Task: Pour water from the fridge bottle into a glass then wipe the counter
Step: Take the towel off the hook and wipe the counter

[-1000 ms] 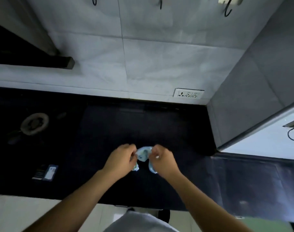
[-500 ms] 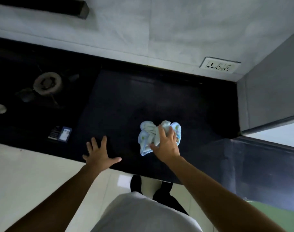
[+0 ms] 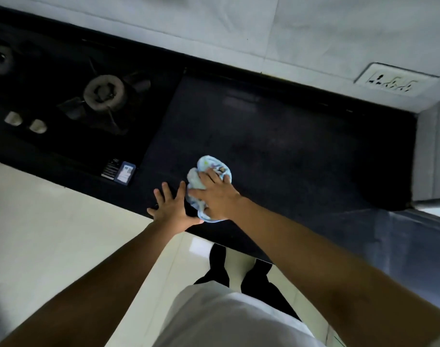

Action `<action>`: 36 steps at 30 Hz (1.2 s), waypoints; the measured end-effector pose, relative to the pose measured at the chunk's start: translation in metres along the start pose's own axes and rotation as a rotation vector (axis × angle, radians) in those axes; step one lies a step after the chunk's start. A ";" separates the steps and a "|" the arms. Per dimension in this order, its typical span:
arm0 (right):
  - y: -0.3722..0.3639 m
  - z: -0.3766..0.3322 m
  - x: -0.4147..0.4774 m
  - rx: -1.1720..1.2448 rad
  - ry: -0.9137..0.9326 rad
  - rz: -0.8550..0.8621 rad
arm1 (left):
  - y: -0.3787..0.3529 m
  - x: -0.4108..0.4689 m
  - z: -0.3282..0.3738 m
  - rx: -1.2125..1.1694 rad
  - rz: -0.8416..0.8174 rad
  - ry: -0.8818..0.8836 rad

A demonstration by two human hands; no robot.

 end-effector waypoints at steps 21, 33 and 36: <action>-0.024 0.203 -0.193 0.315 -1.186 0.389 | -0.002 0.012 0.001 0.046 -0.052 0.005; -0.012 0.058 -0.096 0.150 0.048 0.157 | 0.006 0.006 0.007 0.023 -0.055 0.022; -0.014 0.132 -0.131 0.459 -0.367 0.247 | 0.003 0.007 0.005 0.034 -0.045 0.009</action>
Point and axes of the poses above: each hand's wrist, its own x-axis towards the middle knuckle, its own y-axis out of the back of the hand, z = x × y, the point moved 5 cm from there along x, towards the middle knuckle, and after that the axes turned 9 degrees about z, right-handed, at the moved point
